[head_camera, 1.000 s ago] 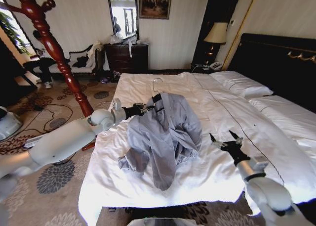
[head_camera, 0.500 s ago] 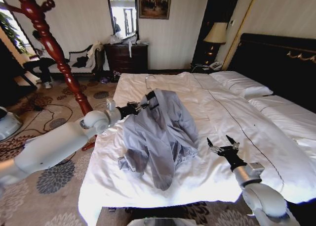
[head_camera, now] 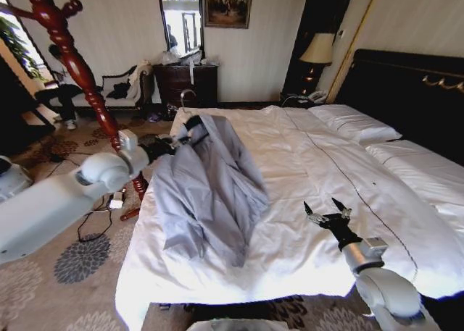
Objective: Pick up the clothes from the bed and hang them on the clothes hanger.
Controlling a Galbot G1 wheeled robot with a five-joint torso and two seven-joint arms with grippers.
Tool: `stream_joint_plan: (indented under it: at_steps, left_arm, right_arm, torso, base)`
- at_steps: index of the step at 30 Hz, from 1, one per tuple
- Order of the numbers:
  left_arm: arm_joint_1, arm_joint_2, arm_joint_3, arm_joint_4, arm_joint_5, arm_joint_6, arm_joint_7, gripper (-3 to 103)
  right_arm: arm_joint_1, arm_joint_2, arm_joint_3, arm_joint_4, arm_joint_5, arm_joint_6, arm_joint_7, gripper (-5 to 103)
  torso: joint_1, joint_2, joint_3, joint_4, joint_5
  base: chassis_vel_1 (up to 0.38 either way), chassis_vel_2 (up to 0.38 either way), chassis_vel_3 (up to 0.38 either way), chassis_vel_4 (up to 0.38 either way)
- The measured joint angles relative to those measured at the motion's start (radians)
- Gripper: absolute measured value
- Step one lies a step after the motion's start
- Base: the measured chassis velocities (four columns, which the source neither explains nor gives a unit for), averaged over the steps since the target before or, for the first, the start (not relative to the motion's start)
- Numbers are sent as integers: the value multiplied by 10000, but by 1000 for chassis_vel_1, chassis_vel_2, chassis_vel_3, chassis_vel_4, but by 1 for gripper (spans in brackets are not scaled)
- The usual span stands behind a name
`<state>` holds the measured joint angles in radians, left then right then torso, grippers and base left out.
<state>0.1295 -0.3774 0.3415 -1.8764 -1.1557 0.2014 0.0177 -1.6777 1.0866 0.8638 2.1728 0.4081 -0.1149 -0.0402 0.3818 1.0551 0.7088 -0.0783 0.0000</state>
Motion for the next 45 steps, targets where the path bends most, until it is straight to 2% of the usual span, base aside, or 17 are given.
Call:
stream_joint_plan:
  at_steps: [4, 10, 17, 18, 21, 25, 26, 30, 36, 37, 40, 45]
  left_arm:
    - [-5, 172, -338, 156, -101, 64, -203, 16]
    - [-148, 335, -534, 449, -273, 83, -393, 16]
    - [-610, 90, -659, 1154, -767, 260, -581, 16]
    - [-983, -221, -713, 1849, -1045, 430, -696, 16]
    - [-1261, -399, -657, 2251, -1054, 491, -698, 16]
    - [-2516, -1078, 72, 3240, -1158, 566, -704, 16]
    - [-2516, -1078, 72, 3240, -1158, 566, -704, 16]
    - [-3709, -1905, 748, 4256, -1276, 662, -688, 16]
    - [-4655, -2580, 1337, 5399, -1397, 731, -648, 16]
    - [-4992, -2875, 1528, 5893, -1458, 770, -645, 16]
    - [-5394, -3318, 1614, 6474, -1673, 879, -989, 16]
    - [-6195, -3615, 1834, 7005, -2072, 1210, -1343, 16]
  right_arm:
    - [2, -1, -4, 0, 2, -2, 2, 100]
    - [5, -4, -5, 0, 7, -7, 8, 100]
    - [9, -6, -6, 0, 10, -11, 12, 100]
    - [9, -6, -6, 0, 10, -14, 15, 100]
    - [9, -7, -6, 0, 11, -15, 15, 100]
    - [10, -8, -7, -1, 11, -16, 16, 100]
    - [10, -8, -7, -1, 11, -16, 16, 100]
    - [10, -8, -8, -1, 12, -16, 17, 100]
    - [10, -8, -8, -1, 11, -16, 17, 100]
    - [11, -7, -8, -1, 12, -16, 17, 100]
    - [10, -8, -8, -1, 12, -16, 17, 100]
    - [11, -8, -8, -1, 12, -16, 17, 100]
  torso:
    - [0, 0, -1, 8, -2]
    - [0, 0, 0, 4, -1]
    - [0, 0, 0, 3, -1]
    - [0, 1, 0, 3, 0]
    - [0, 0, 0, 8, -4]
    - [0, 0, 1, 1, 1]
    - [0, 0, 1, 1, 1]
    - [1, 0, 1, 2, 0]
    - [1, 0, 1, 2, 2]
    - [1, 0, 1, 7, 0]
    - [1, 0, 1, 3, 0]
    - [2, 0, 1, 4, 2]
  base:
    - [0, 0, 0, 0]
    - [0, 0, 0, 0]
    - [0, 0, 0, 0]
    - [0, 0, 0, 0]
    - [0, 0, 0, 0]
    - [0, 0, 0, 0]
    - [0, 0, 0, 0]
    - [0, 0, 0, 0]
    - [0, 0, 0, 0]
    - [0, 0, 0, 0]
    - [0, 0, 0, 0]
    - [0, 0, 0, 0]
